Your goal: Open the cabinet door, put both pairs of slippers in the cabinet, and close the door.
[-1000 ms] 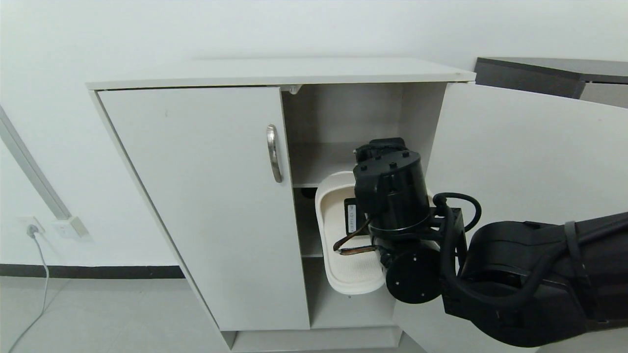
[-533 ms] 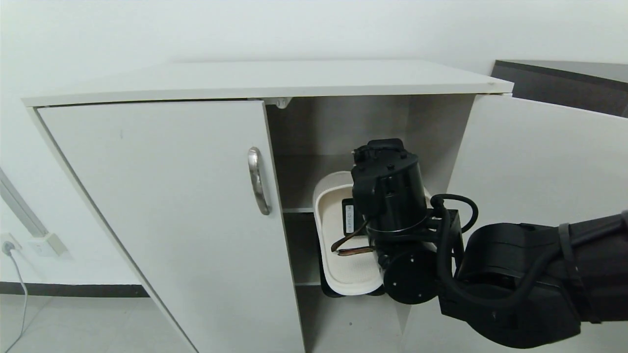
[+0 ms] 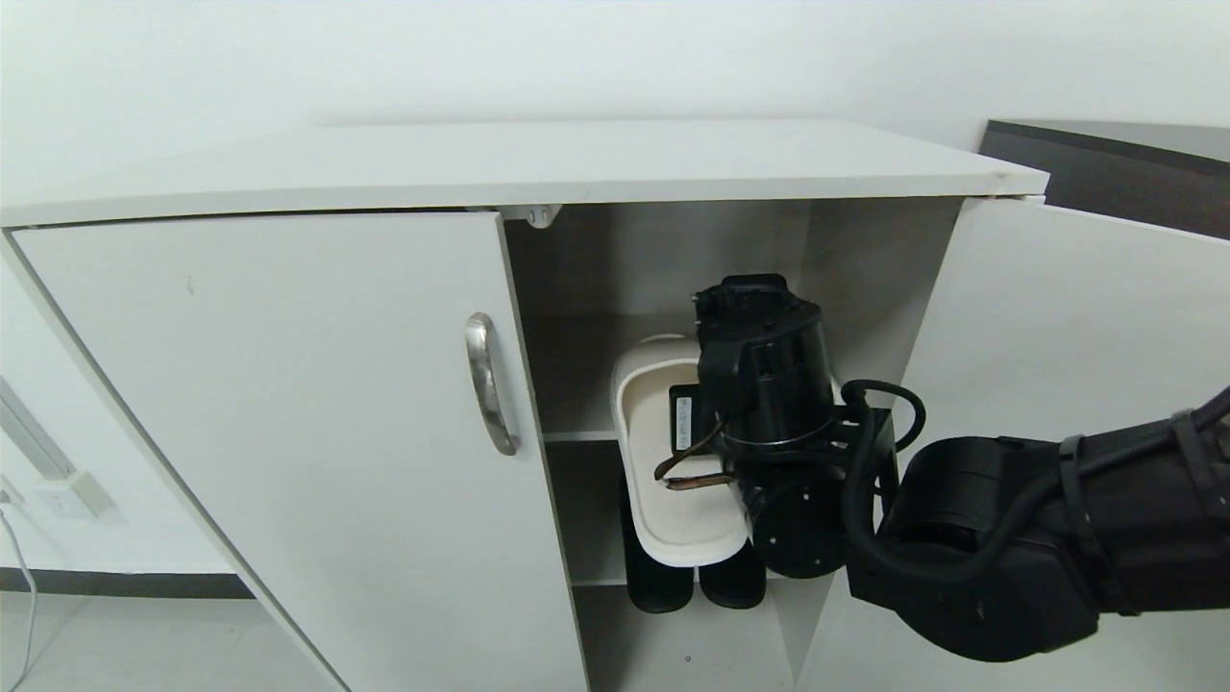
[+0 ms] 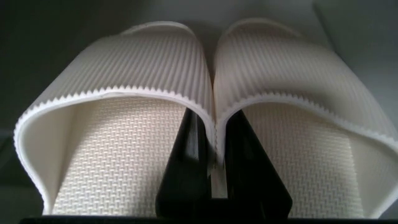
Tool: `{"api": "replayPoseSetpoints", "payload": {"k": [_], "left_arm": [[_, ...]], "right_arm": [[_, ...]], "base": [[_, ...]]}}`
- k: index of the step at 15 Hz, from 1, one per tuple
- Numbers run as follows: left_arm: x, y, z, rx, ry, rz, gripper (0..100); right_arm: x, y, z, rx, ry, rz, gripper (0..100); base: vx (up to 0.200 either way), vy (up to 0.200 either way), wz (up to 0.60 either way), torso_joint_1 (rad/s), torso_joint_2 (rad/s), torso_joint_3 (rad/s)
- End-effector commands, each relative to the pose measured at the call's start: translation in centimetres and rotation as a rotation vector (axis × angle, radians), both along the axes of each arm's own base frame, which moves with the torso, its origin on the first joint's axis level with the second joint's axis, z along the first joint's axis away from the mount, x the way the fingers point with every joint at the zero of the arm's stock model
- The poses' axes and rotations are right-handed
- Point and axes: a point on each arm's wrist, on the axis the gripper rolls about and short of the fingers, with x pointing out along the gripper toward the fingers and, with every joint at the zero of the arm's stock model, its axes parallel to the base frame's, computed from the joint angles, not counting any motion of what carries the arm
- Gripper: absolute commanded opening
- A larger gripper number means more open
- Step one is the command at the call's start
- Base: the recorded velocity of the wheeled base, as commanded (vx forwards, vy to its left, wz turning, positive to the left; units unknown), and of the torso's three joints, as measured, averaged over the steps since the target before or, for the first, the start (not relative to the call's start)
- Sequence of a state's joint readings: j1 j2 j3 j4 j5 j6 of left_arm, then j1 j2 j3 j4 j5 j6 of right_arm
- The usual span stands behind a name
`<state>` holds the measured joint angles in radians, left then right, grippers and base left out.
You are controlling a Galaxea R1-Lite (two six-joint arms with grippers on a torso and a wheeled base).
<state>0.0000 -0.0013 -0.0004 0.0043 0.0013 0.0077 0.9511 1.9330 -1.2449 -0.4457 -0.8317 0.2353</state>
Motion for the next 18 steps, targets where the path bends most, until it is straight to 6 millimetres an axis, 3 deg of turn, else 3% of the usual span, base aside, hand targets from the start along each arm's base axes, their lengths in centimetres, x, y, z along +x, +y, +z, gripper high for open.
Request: {"api": "replayPoseSetpoints", "payload": {"k": [1, 7, 11, 18], "left_arm": [[0.0, 0.0, 0.0, 0.000, 0.001, 0.000, 0], [0.0, 0.0, 0.0, 0.000, 0.002, 0.000, 0], [0.0, 0.0, 0.0, 0.000, 0.001, 0.000, 0], [0.0, 0.0, 0.0, 0.000, 0.001, 0.002, 0]], "right_arm": [[1.1, -0.1, -0.1, 0.004, 0.004, -0.002, 0], [5.4, 0.5, 0.3, 0.006, 0.003, -0.057, 0], [6.7, 0.8, 1.2, 0.006, 0.005, -0.066, 0], [8.8, 1.3, 0.8, 0.000, -0.007, -0.078, 0]], "base": [[0.000, 0.000, 0.00, 0.000, 0.00, 0.000], [0.000, 0.000, 0.00, 0.000, 0.00, 0.000], [0.000, 0.000, 0.00, 0.000, 0.00, 0.000], [0.000, 0.000, 0.00, 0.000, 0.00, 0.000]]}}
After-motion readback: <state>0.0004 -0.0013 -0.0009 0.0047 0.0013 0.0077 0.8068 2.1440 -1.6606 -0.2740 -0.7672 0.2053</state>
